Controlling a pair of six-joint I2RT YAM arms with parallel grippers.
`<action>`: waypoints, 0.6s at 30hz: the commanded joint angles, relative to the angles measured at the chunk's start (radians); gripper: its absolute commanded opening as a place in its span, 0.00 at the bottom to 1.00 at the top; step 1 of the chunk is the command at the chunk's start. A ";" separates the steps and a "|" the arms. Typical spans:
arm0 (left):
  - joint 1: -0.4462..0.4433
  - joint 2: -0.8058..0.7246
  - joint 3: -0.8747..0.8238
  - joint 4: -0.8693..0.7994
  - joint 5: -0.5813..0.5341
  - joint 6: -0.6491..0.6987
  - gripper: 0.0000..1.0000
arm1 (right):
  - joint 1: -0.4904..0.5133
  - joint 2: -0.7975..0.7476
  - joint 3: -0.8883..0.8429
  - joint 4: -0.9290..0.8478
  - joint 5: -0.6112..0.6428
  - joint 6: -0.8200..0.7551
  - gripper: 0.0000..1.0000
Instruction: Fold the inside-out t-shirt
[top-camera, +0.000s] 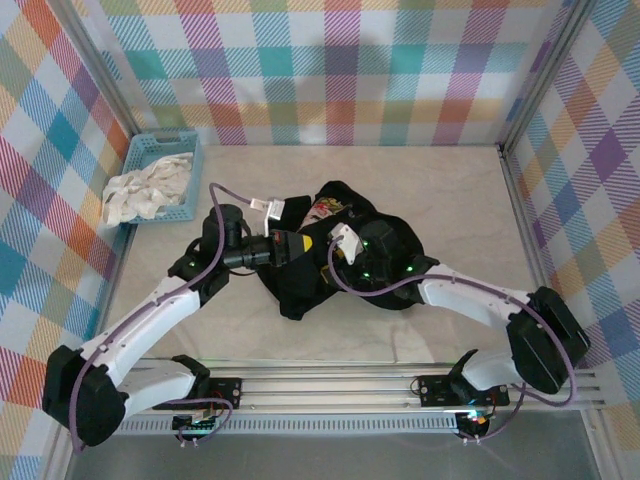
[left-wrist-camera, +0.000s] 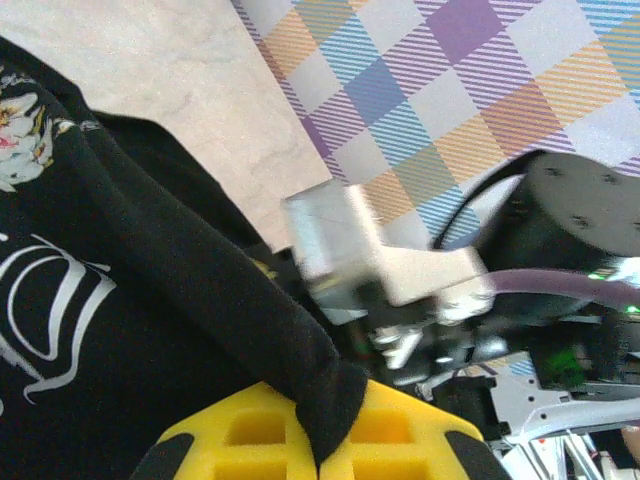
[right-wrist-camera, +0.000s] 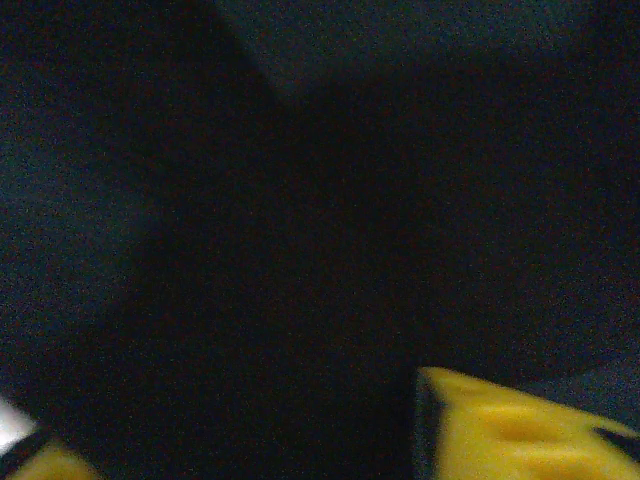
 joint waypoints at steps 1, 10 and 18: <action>0.003 -0.060 0.049 -0.075 -0.040 0.062 0.00 | -0.020 -0.017 0.050 0.040 -0.017 -0.009 0.24; 0.001 -0.063 0.094 -0.273 -0.552 0.202 0.10 | -0.141 -0.197 -0.082 0.135 -0.594 0.058 0.00; -0.069 0.025 0.154 -0.397 -0.683 0.251 0.36 | -0.170 -0.186 -0.088 0.203 -0.648 0.123 0.00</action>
